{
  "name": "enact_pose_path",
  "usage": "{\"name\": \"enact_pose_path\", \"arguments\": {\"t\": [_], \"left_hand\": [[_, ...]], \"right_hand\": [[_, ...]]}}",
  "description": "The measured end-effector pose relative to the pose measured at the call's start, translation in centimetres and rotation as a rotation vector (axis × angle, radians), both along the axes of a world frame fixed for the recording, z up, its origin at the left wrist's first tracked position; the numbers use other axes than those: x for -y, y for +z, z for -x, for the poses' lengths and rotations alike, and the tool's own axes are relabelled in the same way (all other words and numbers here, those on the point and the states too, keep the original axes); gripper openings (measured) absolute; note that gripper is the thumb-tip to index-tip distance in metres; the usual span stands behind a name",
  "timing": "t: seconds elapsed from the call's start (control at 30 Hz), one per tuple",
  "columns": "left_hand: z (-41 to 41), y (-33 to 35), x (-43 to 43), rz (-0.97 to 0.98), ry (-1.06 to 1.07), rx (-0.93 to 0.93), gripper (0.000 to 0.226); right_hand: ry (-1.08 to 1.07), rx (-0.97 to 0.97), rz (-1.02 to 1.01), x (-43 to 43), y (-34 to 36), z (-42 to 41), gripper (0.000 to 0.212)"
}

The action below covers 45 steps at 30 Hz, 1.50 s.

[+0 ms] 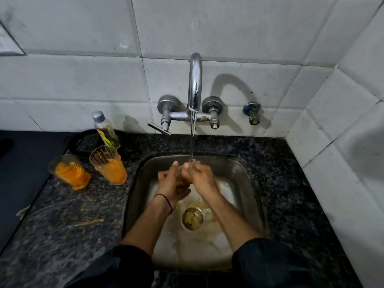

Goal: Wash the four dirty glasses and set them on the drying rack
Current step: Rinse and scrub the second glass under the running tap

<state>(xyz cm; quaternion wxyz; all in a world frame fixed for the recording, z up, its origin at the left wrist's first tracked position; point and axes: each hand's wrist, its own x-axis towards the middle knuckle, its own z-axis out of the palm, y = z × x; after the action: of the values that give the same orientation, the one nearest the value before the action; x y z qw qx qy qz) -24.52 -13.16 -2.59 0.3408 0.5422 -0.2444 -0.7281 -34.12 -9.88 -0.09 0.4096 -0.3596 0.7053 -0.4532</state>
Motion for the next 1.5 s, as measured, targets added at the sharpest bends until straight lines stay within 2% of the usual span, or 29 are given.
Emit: {"name": "enact_pose_path", "arguments": {"t": [0.07, 0.13, 0.17, 0.23, 0.3, 0.33, 0.37, 0.47, 0.5, 0.57, 0.6, 0.63, 0.67, 0.7, 0.73, 0.77, 0.83, 0.87, 0.93, 1.03, 1.07, 1.17, 1.2, 1.23, 1.27, 1.3, 1.37, 1.43, 1.5], "left_hand": [[-0.3, 0.3, 0.8, -0.250, -0.061, -0.133, 0.046], [-0.2, 0.4, 1.5, -0.324, -0.046, -0.224, 0.049], [0.1, 0.2, 1.8, -0.322, -0.010, -0.256, 0.047], [0.6, 0.3, 1.8, -0.305, 0.051, -0.351, 0.040], [0.9, 0.2, 1.5, -0.264, 0.089, -0.449, 0.037], [0.9, 0.3, 1.2, -0.257, 0.080, -0.472, 0.036], [0.8, 0.5, 1.1, -0.255, 0.044, -0.466, 0.035], [0.3, 0.5, 1.4, -0.321, -0.081, -0.429, 0.043], [0.2, 0.5, 1.7, -0.321, -0.088, -0.440, 0.047], [0.3, 0.7, 1.8, -0.269, -0.064, -0.478, 0.049], [0.4, 0.6, 1.8, -0.221, -0.053, -0.495, 0.045], [0.5, 0.4, 1.6, -0.169, -0.040, -0.513, 0.041], [0.6, 0.5, 1.3, -0.122, -0.031, -0.527, 0.037], [0.6, 0.7, 1.2, -0.104, -0.038, -0.531, 0.036], [0.4, 1.0, 1.2, -0.117, -0.064, -0.512, 0.036], [0.3, 1.0, 1.5, -0.165, -0.087, -0.468, 0.037], [-0.3, 1.3, 2.0, -0.260, -0.106, -0.408, 0.043], [-0.4, 1.5, 2.1, -0.270, -0.107, -0.416, 0.046], [-0.4, 1.3, 2.3, -0.214, -0.107, -0.465, 0.044], [-0.4, 0.5, 1.8, -0.114, -0.089, -0.487, 0.037], [-0.4, 0.5, 1.8, -0.136, -0.109, -0.458, 0.039], [-0.7, 0.4, 2.0, -0.268, -0.216, -0.337, 0.057], [-0.8, 0.5, 2.1, -0.272, -0.195, -0.337, 0.055], [-0.8, 0.4, 2.1, -0.244, -0.163, -0.356, 0.051], [-0.7, 0.3, 2.1, -0.206, -0.134, -0.397, 0.046], [-0.6, 0.4, 1.9, -0.166, -0.101, -0.464, 0.042], [-0.5, 0.3, 1.6, -0.069, -0.049, -0.515, 0.037], [-0.4, 0.5, 1.5, 0.058, -0.034, -0.455, 0.030], [-0.2, 1.1, 1.6, 0.184, 0.024, -0.342, 0.032]], "right_hand": [[0.370, -0.349, 0.038, -0.4, 0.7, 0.9, 0.022], [0.714, -0.722, -0.025, -0.2, 1.3, 1.7, 0.024], [0.829, -0.887, -0.051, -0.1, 1.8, 1.9, 0.028], [0.849, -1.048, -0.040, 0.2, 3.0, 2.1, 0.030], [0.715, -0.891, -0.040, 0.5, 4.0, 1.7, 0.025], [0.646, -0.766, -0.083, 0.8, 4.3, 1.5, 0.027], [0.629, -0.725, -0.094, 0.9, 4.6, 1.4, 0.029], [0.816, -1.073, 0.004, 1.0, 4.4, 2.1, 0.021], [0.891, -1.182, 0.014, 1.0, 4.4, 2.4, 0.028], [0.892, -1.205, -0.011, 0.9, 4.2, 2.6, 0.037], [0.827, -1.121, -0.011, 0.8, 4.4, 2.2, 0.029], [0.717, -0.918, -0.013, 0.8, 4.5, 1.7, 0.015], [0.580, -0.663, -0.022, 0.9, 4.7, 1.1, 0.016], [0.457, -0.492, -0.027, 1.0, 4.7, 0.6, 0.025], [0.424, -0.482, -0.024, 0.8, 4.7, 0.5, 0.030], [0.465, -0.629, -0.010, 0.6, 4.6, 0.8, 0.030], [0.683, -0.963, -0.044, 0.2, 4.7, 1.5, 0.024], [0.785, -1.067, -0.059, 0.0, 4.7, 2.1, 0.027], [0.800, -1.077, -0.044, -0.1, 4.1, 2.4, 0.033], [0.530, -0.544, -0.027, 0.2, 3.1, 0.7, 0.026], [0.492, -0.518, -0.019, 0.3, 3.0, 0.3, 0.025], [0.609, -0.984, 0.032, -0.1, 2.8, 0.9, 0.032], [0.678, -1.084, 0.042, -0.3, 3.0, 1.2, 0.037], [0.707, -1.090, 0.050, -0.3, 2.8, 1.5, 0.039], [0.693, -1.008, 0.044, -0.2, 2.5, 1.7, 0.038], [0.633, -0.800, 0.042, -0.2, 2.4, 1.4, 0.032], [0.386, -0.231, 0.020, 0.0, 2.4, 0.6, 0.022], [0.082, 0.213, 0.016, -0.1, 2.4, -0.2, 0.016], [-0.150, 0.540, 0.066, -0.4, 1.6, -0.7, 0.016]]}}
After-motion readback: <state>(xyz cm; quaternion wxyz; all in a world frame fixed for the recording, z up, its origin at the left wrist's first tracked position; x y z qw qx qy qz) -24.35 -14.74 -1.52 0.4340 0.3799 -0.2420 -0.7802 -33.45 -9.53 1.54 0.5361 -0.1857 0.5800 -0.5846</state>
